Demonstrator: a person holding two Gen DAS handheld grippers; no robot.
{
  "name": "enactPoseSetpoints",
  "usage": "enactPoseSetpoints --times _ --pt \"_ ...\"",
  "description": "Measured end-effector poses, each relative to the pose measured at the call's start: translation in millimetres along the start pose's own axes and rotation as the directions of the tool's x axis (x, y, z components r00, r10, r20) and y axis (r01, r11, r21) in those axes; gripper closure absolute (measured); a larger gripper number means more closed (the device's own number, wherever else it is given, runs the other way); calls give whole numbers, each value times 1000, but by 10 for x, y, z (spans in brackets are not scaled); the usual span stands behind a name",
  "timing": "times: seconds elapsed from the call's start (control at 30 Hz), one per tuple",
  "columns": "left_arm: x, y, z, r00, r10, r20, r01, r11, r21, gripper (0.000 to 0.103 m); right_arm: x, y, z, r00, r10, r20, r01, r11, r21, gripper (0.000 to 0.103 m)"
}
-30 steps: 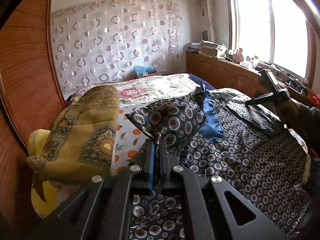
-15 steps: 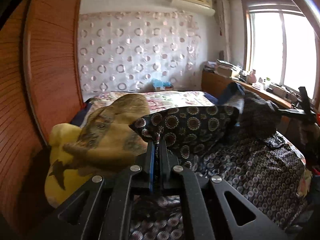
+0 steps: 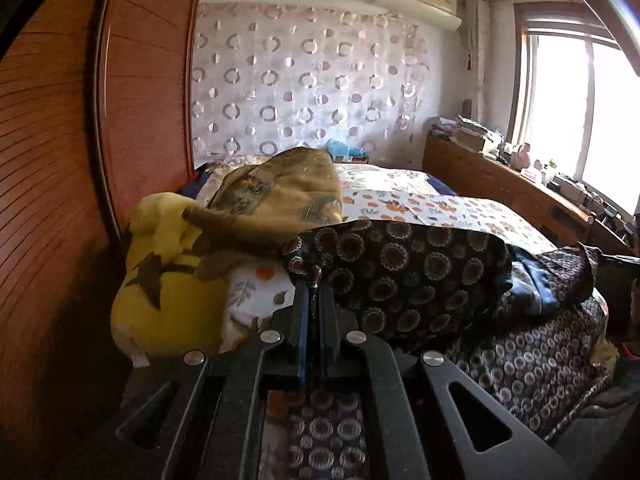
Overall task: Fold small clothes
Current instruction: 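Lift the garment with the left gripper while the right gripper grasps and folds it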
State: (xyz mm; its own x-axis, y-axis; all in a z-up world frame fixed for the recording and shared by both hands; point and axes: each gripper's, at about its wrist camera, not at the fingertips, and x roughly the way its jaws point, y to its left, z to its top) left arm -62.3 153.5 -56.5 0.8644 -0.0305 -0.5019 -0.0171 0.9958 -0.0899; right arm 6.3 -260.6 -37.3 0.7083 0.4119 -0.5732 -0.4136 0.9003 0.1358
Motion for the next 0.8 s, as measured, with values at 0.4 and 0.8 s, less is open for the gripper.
enactPoseSetpoints --times 0.4,0.8 --pt "-225 40 -74 998 64 -16 -63 997 43 65 -295 0 -107 994 -28 -108 28 1000 -1 100" --pt "280 290 382 998 55 -35 -53 997 61 38 -217 -6 248 986 -149 -73 142 986 -92 77"
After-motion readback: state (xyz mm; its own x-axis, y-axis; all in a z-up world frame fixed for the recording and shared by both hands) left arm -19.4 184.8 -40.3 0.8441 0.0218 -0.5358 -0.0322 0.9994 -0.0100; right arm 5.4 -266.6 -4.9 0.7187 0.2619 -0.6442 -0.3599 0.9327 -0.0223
